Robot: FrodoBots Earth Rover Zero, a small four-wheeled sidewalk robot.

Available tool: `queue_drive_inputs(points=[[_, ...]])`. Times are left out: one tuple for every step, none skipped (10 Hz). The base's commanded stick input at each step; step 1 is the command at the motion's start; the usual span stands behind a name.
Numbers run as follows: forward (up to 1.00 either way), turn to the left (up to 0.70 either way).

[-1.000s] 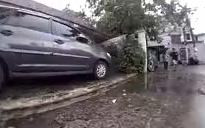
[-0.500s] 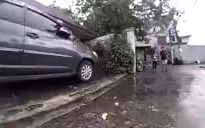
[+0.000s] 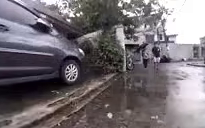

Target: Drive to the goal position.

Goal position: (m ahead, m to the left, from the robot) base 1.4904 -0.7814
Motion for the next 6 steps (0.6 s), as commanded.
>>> queue_drive_inputs(points=[[0.0,-0.45],[0.0,-0.45],[0.0,-0.45],[0.0,-0.45],[0.0,-0.45],[0.0,-0.45]])
